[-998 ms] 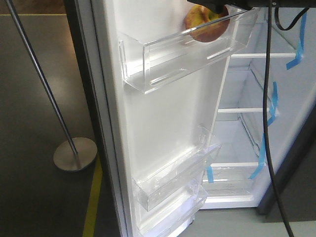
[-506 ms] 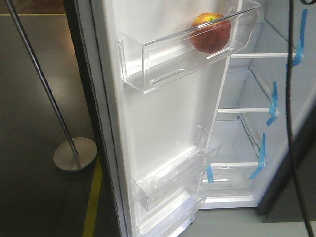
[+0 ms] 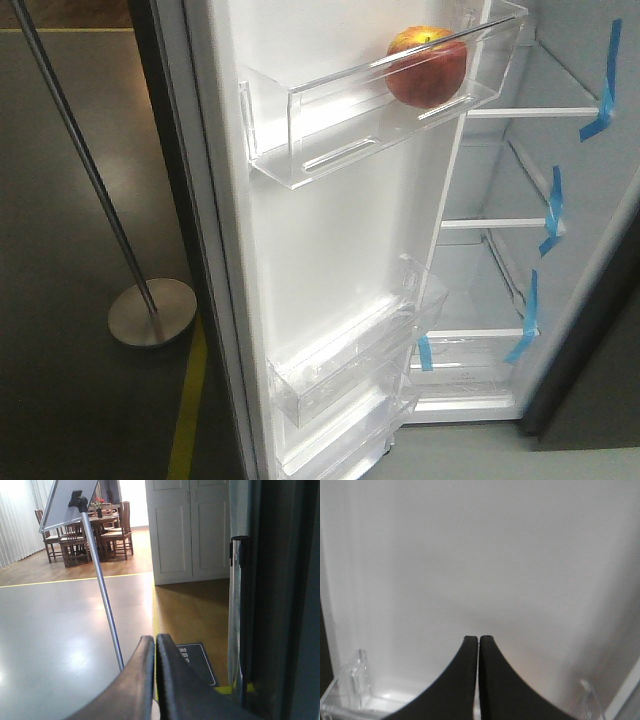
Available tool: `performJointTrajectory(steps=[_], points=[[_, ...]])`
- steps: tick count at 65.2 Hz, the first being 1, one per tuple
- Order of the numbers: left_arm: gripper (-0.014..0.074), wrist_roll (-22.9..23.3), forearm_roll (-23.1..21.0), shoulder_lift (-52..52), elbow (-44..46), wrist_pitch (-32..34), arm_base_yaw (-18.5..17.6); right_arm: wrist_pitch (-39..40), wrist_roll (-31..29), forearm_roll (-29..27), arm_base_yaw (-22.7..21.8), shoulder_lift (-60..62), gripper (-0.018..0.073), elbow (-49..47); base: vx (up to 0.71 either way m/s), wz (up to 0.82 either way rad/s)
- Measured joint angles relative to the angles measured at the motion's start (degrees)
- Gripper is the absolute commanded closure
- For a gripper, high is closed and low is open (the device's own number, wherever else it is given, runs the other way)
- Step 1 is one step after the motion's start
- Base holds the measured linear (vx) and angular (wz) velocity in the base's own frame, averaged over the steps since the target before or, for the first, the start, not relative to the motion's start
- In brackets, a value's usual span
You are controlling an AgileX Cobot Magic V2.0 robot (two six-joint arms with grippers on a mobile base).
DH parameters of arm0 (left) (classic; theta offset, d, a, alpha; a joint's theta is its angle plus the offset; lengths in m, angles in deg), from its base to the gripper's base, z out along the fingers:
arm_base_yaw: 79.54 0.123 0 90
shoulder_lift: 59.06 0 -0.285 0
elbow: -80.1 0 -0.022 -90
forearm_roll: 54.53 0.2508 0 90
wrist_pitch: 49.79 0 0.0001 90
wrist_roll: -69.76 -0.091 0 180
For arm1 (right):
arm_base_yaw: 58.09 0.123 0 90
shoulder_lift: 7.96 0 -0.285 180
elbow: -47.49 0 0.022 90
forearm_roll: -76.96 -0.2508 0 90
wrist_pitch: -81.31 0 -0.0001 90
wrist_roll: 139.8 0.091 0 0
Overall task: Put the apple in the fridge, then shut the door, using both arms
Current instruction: 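Withdraw the right gripper away from the door bin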
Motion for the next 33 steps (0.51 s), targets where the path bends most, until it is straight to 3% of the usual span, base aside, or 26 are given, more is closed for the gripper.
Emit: performJointTrajectory(steps=[12,33], points=[[0.0603,0.1,-3.6,0.0,0.0,1.0,0.0,0.7,1.3,3.5,0.0,7.4,0.0564,14.7,0.00,0.00],[0.0603,0.2,-22.2,0.0,0.0,3.4,0.0,6.5,3.1,4.3,0.0,28.1,0.0564,46.5,0.00,0.00]])
